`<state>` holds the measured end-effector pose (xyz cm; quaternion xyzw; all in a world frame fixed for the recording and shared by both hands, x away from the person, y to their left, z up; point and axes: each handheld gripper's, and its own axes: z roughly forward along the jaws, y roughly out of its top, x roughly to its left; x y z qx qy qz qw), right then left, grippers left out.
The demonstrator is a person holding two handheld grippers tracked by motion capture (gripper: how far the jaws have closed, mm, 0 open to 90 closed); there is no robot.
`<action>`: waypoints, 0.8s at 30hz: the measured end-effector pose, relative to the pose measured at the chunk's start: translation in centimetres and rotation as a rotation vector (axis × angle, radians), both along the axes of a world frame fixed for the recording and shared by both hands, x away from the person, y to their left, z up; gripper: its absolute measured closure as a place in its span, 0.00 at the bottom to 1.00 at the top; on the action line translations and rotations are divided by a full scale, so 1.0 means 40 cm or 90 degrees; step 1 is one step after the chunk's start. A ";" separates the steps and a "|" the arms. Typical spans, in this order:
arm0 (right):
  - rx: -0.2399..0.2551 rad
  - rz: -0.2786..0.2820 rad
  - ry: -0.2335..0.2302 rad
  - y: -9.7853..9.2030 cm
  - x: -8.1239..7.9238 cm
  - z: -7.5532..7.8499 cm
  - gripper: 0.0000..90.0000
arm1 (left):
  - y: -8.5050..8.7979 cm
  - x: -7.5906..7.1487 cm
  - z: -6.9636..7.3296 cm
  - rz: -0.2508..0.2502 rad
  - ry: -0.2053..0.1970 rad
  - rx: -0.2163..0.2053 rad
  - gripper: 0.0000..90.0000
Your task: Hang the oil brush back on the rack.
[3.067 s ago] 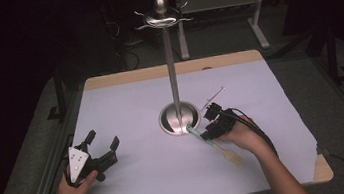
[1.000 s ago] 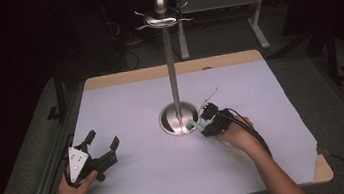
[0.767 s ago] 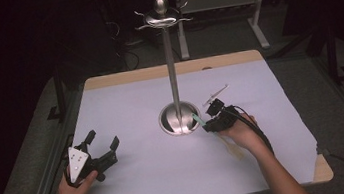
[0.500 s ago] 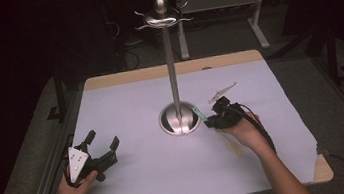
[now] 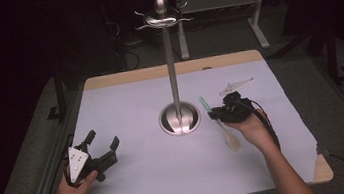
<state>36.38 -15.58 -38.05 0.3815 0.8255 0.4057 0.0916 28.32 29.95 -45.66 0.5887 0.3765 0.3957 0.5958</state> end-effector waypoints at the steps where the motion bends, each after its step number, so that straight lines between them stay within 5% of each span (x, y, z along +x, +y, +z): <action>1: 0.008 -0.007 0.002 -0.002 -0.003 0.003 0.87 | 0.000 0.000 0.000 0.000 0.000 0.000 0.15; 14: 0.043 -0.025 -0.050 -0.037 -0.013 0.034 0.87 | 0.000 0.000 0.000 0.000 0.000 0.000 0.15; 24: 0.102 -0.040 -0.099 -0.067 -0.025 0.059 0.87 | 0.000 0.000 0.000 0.001 0.001 0.000 0.15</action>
